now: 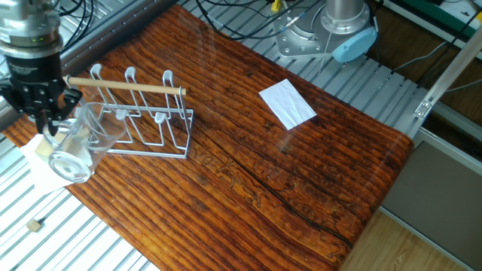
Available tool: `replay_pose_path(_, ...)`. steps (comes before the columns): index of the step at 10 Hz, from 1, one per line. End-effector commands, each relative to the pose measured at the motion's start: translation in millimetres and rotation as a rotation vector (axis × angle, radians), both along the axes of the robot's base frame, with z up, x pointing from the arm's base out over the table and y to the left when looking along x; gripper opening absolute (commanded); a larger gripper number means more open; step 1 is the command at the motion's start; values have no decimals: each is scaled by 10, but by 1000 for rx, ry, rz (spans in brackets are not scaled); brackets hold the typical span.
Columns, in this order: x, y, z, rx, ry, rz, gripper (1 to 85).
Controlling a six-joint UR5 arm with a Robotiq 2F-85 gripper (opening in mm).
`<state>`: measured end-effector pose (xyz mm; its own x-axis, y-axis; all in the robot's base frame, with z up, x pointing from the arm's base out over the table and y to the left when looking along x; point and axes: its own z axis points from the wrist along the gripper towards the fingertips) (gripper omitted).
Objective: Put the cup on the cup rack
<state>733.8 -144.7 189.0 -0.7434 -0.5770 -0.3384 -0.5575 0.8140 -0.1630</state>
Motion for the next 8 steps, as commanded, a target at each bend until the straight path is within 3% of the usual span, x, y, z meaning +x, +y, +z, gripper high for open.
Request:
replay_pose_path(1, 123, -102, 57, -25, -36, 79, 10)
replay_pose_path(5, 146, -103, 119, 4, -75, 111, 10)
replay_pose_path(8, 164, -15, 245, 65, -128, 132, 10)
